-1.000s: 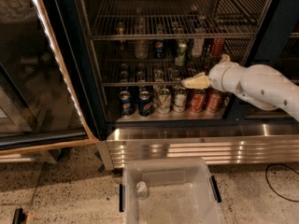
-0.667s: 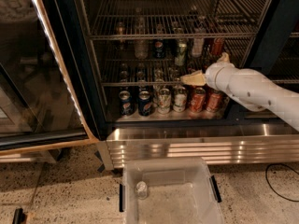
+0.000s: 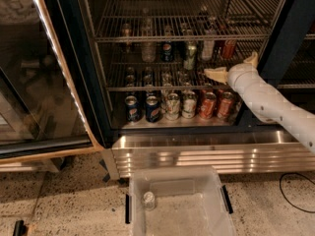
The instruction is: Pick coke can from middle shelf of fridge
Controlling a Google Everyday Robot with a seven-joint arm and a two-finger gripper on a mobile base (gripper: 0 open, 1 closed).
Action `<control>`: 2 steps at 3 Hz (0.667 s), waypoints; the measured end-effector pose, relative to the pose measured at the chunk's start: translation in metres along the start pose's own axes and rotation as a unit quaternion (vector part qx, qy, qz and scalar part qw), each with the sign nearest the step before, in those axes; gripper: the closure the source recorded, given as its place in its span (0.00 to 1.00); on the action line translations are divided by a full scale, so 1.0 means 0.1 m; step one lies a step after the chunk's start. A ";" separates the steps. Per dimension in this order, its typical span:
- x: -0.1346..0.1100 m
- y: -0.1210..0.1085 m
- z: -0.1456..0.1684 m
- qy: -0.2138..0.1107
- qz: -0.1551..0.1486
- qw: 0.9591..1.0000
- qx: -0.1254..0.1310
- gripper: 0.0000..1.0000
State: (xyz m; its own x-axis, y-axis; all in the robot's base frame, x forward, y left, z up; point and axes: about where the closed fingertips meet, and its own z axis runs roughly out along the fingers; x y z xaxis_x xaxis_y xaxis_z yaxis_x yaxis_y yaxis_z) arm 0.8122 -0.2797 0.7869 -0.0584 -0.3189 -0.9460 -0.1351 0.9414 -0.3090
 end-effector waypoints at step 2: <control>-0.18 0.19 0.04 -0.023 0.019 0.999 -0.011 0.00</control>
Offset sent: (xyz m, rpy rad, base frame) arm 0.0020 0.0209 0.0095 0.0433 -0.0321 0.0272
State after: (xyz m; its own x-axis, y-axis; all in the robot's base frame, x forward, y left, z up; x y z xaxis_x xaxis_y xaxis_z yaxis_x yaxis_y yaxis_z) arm 0.8147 -0.2553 0.7974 -0.0190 -0.2768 -0.9607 -0.1558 0.9500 -0.2707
